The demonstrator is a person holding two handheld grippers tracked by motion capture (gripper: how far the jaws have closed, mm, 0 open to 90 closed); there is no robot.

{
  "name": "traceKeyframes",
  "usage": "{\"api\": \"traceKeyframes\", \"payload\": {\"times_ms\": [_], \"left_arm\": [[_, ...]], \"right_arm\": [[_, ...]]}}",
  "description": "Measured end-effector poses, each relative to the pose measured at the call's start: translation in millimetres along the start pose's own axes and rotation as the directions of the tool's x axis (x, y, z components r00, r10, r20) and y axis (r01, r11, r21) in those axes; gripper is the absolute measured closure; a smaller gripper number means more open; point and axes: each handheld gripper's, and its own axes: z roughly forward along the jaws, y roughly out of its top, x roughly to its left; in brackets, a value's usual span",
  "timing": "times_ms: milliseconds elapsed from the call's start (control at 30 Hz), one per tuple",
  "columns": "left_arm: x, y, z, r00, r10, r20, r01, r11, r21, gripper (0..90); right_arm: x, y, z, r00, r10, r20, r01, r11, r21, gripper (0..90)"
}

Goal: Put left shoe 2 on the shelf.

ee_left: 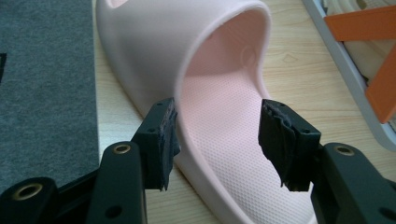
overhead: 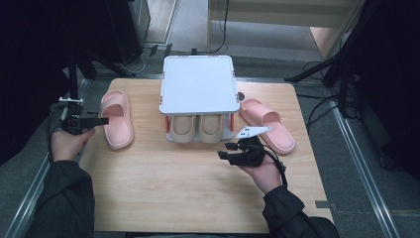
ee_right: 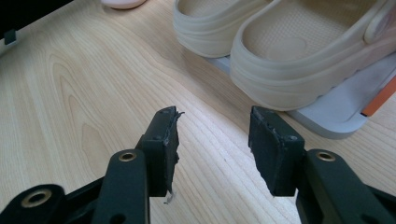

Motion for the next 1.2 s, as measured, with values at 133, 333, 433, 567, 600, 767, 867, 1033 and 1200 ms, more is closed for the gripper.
{"api": "traceKeyframes", "payload": {"times_ms": [133, 333, 433, 567, 600, 767, 867, 1033, 1200], "left_arm": [[4.1, 2.1, 5.7, 0.9998, -0.007, -0.017, 0.008, 1.0000, 0.006, 45.7], [13.2, 6.2, 18.2, 0.9991, -0.040, -0.012, 0.040, 0.9992, 0.006, 47.0], [15.5, 10.4, 23.2, 0.9989, -0.044, -0.015, 0.044, 0.9990, -0.002, 47.1], [17.0, 14.0, 32.1, 0.9987, -0.044, -0.024, 0.044, 0.9990, 0.002, 47.1], [17.3, 14.4, 34.2, 0.9986, -0.040, -0.036, 0.040, 0.9992, -0.001, 46.3], [23.4, 15.5, 40.8, 0.9961, -0.069, -0.055, 0.068, 0.9974, -0.022, 47.6], [25.3, 15.7, 42.8, 0.9951, -0.082, -0.054, 0.080, 0.9961, -0.037, 49.3], [22.9, 16.7, 42.7, 0.9954, -0.049, -0.083, 0.046, 0.9983, -0.034, 56.5], [16.7, 18.5, 40.5, 0.9930, -0.020, -0.116, 0.017, 0.9995, -0.026, 67.9]], "right_arm": [[0.4, -3.0, -2.0, 1.0000, 0.005, 0.007, -0.005, 1.000, 0.005, 53.4], [-0.3, -10.0, -9.0, 0.9995, 0.015, 0.028, -0.015, 1.000, -0.001, 53.4], [-0.8, -13.5, -12.2, 0.9990, 0.023, 0.039, -0.023, 1.000, -0.001, 53.4], [-1.6, -17.9, -16.5, 0.9979, 0.034, 0.055, -0.034, 0.999, -0.002, 53.4], [-1.6, -18.8, -17.7, 0.9974, 0.040, 0.060, -0.040, 0.999, -0.002, 53.4], [-2.0, -23.8, -23.0, 0.9959, 0.048, 0.076, -0.048, 0.999, -0.007, 53.4], [-2.1, -25.9, -25.4, 0.9949, 0.059, 0.082, -0.058, 0.998, -0.011, 53.4], [-2.9, -27.6, -27.4, 0.9941, 0.066, 0.086, -0.065, 0.998, -0.015, 53.3], [-3.6, -27.4, -27.5, 0.9938, 0.068, 0.088, -0.067, 0.998, -0.016, 53.2]]}}
